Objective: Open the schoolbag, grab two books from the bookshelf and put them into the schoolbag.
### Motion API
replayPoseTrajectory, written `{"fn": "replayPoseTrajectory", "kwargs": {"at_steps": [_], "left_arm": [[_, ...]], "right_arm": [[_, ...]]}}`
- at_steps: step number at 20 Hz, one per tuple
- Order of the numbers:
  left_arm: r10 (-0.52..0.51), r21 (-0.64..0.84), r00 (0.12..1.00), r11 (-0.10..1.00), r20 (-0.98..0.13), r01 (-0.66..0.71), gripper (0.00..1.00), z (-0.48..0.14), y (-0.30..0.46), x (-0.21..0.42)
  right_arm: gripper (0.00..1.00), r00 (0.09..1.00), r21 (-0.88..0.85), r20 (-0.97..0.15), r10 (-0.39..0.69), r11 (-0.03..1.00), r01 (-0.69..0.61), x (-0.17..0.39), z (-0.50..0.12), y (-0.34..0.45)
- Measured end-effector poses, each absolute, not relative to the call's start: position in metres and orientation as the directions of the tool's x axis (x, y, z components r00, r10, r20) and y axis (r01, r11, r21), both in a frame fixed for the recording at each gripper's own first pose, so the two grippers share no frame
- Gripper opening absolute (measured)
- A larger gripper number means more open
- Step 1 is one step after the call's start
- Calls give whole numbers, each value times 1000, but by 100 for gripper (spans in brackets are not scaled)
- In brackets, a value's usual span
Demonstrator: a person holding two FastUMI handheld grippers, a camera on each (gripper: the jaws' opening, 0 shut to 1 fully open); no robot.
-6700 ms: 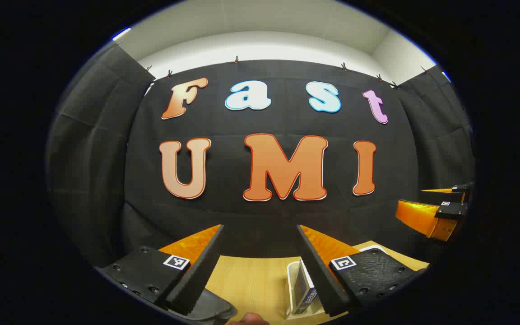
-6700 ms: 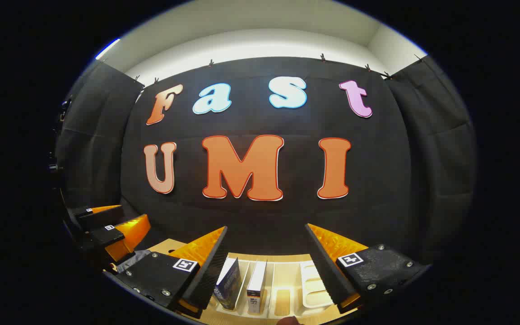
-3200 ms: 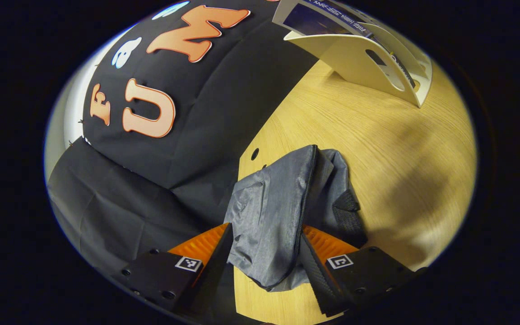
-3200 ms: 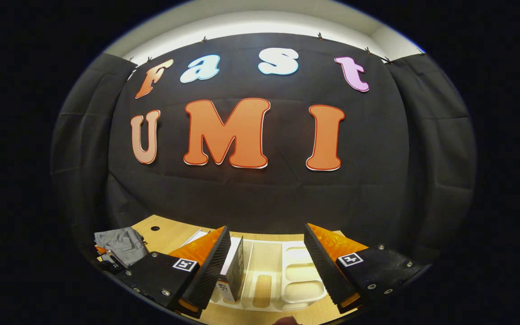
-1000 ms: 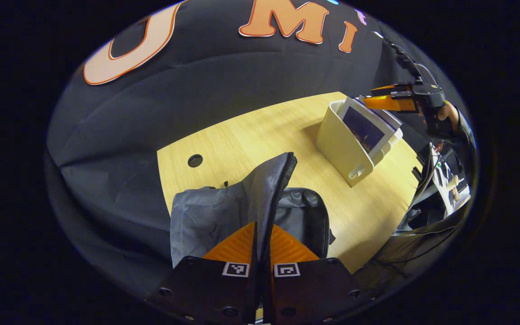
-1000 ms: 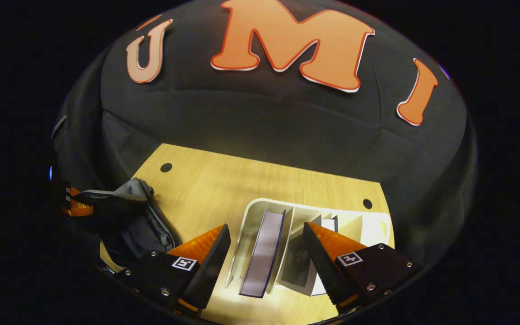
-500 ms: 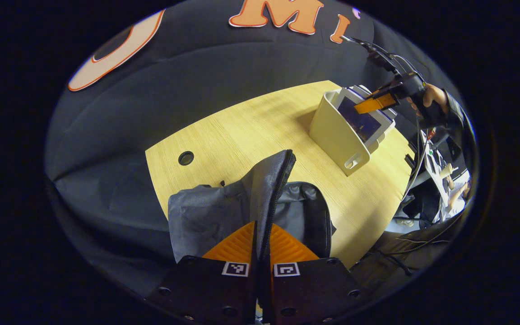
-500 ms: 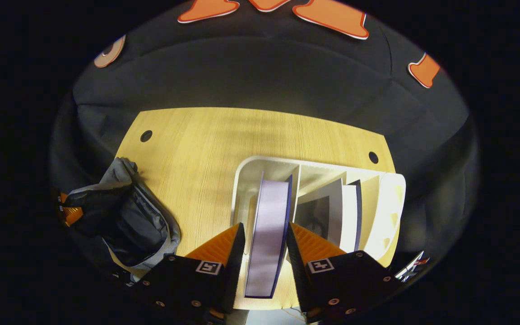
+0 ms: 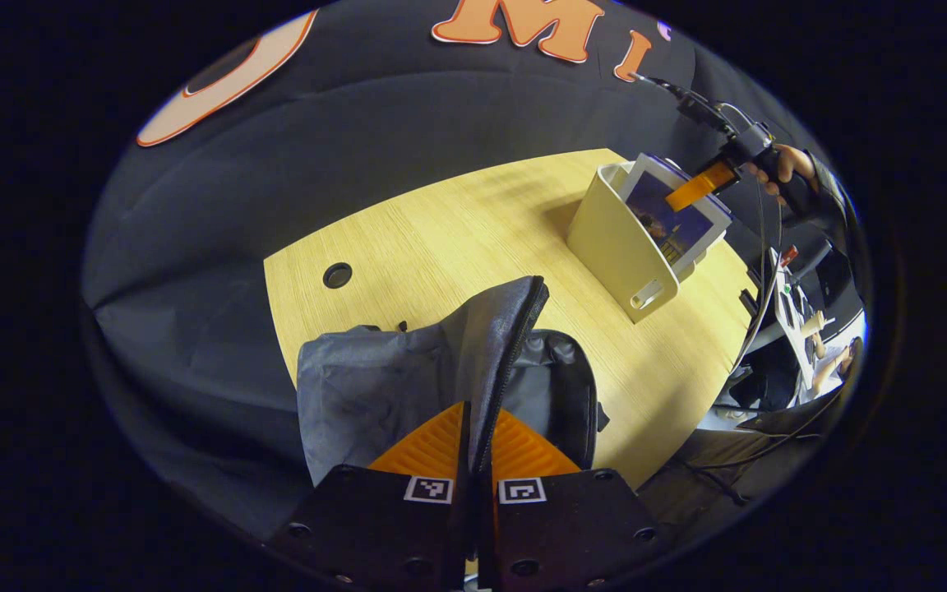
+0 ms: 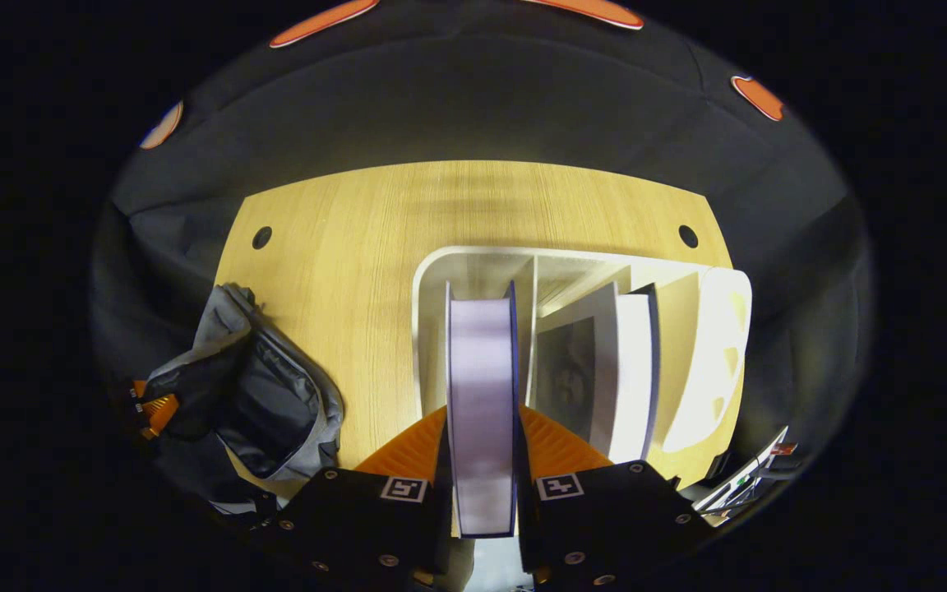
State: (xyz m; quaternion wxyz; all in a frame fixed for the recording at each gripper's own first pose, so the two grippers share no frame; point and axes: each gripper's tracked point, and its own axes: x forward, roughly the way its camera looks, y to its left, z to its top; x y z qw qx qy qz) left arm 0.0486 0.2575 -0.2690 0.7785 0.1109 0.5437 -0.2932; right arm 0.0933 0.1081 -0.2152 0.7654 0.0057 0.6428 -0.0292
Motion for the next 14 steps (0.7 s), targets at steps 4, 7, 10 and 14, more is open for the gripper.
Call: {"fn": "replayPoseTrajectory", "kwargs": {"at_steps": [4, 7, 10, 14], "left_arm": [[-317, -127, 244, 810, -917, 573, 6, -274, 254, 42], [-302, -113, 245, 811, -921, 574, 6, -273, 252, 40], [-290, -107, 249, 822, -924, 559, 6, -274, 253, 40], [-284, -112, 246, 834, -927, 540, 6, -275, 252, 36]], "right_arm": [[32, 243, 20, -970, 3, 998, 65, 84, -181, 95], [31, 295, 87, -954, 60, 993, 79, 77, -155, 92], [31, 357, 142, -929, 102, 986, 87, 71, -128, 87], [31, 413, 187, -901, 135, 978, 89, 64, -100, 86]]}}
